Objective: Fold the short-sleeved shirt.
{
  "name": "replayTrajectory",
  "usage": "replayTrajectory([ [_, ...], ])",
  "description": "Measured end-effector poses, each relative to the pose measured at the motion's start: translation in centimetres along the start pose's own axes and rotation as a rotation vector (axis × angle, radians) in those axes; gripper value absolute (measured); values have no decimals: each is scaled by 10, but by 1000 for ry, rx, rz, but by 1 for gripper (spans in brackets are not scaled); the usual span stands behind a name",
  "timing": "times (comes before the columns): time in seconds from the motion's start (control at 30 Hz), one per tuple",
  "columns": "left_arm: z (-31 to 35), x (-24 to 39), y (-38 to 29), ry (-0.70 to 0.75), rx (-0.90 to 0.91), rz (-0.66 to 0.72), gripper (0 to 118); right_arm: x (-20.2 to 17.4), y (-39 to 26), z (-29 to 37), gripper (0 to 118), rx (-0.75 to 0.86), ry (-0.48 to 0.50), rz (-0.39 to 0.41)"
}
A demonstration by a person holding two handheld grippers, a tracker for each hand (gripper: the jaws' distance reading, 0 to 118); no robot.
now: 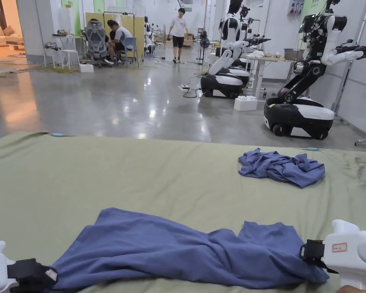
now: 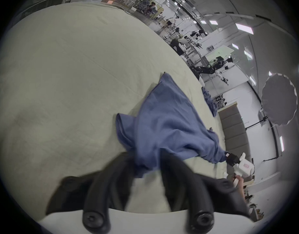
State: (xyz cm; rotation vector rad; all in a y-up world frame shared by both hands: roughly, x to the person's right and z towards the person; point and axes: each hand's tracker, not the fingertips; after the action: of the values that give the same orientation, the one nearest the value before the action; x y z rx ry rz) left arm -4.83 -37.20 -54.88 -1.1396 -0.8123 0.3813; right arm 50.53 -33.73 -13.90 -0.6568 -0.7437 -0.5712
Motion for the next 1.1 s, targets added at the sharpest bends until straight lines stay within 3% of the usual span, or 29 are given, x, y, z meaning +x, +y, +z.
replayTrajectory([
  [0.03, 6, 4, 0, -19, 5, 21, 87, -1, 1, 11, 83, 16, -11, -9],
  [0.13, 48, 35, -10, -102, 73, -57, 87, -5, -10, 80, 83, 199, 123, -6],
  [0.27, 144, 92, -67, -201, 312, -346, 87, -28, -80, 207, 83, 478, 189, 136],
  [0.33, 183, 113, -108, -151, 444, -470, 87, -34, -126, 253, 84, 548, 227, 190],
  [0.43, 222, 124, -179, -79, 619, -619, 85, -47, -199, 298, 80, 609, 265, 197],
  [0.47, 229, 126, -198, -59, 633, -641, 78, -50, -218, 308, 67, 594, 262, 193],
  [0.5, 230, 126, -211, -55, 638, -642, 56, -52, -231, 313, 29, 585, 260, 167],
  [0.53, 232, 123, -223, -82, 614, -614, 0, -54, -243, 313, 3, 585, 209, 125],
  [0.57, 234, 122, -238, -68, 616, -613, 0, -51, -255, 318, 3, 587, 175, 84],
  [0.6, 235, 117, -250, -66, 655, -547, 0, -47, -259, 320, 3, 556, 230, 49],
  [0.63, 230, 116, -250, -105, 601, -552, 0, -45, -258, 320, 3, 520, 283, 64],
  [0.67, 227, 117, -252, -84, 588, -566, 0, -45, -254, 317, 3, 508, 206, 75],
  [0.73, 221, 117, -250, -45, 593, -586, 0, -40, -248, 316, 3, 529, 214, 79],
  [0.9, 185, 126, -179, -132, 510, -565, 0, -41, -229, 308, 3, 512, 250, 35],
  [0.93, 166, 132, -150, -172, 492, -554, 5, -44, -227, 304, 3, 504, 254, 36],
  [1.0, 120, 143, -94, -97, 509, -564, 33, -47, -226, 294, 3, 472, 271, 38],
  [1.03, 94, 155, -61, -79, 446, -552, 78, -48, -225, 290, 3, 459, 277, 36],
  [1.07, 58, 160, -25, -20, 370, -528, 104, -48, -225, 285, 3, 450, 290, 33],
  [1.1, 19, 162, 8, 41, 297, -512, 108, -50, -224, 280, 3, 437, 301, 36],
])
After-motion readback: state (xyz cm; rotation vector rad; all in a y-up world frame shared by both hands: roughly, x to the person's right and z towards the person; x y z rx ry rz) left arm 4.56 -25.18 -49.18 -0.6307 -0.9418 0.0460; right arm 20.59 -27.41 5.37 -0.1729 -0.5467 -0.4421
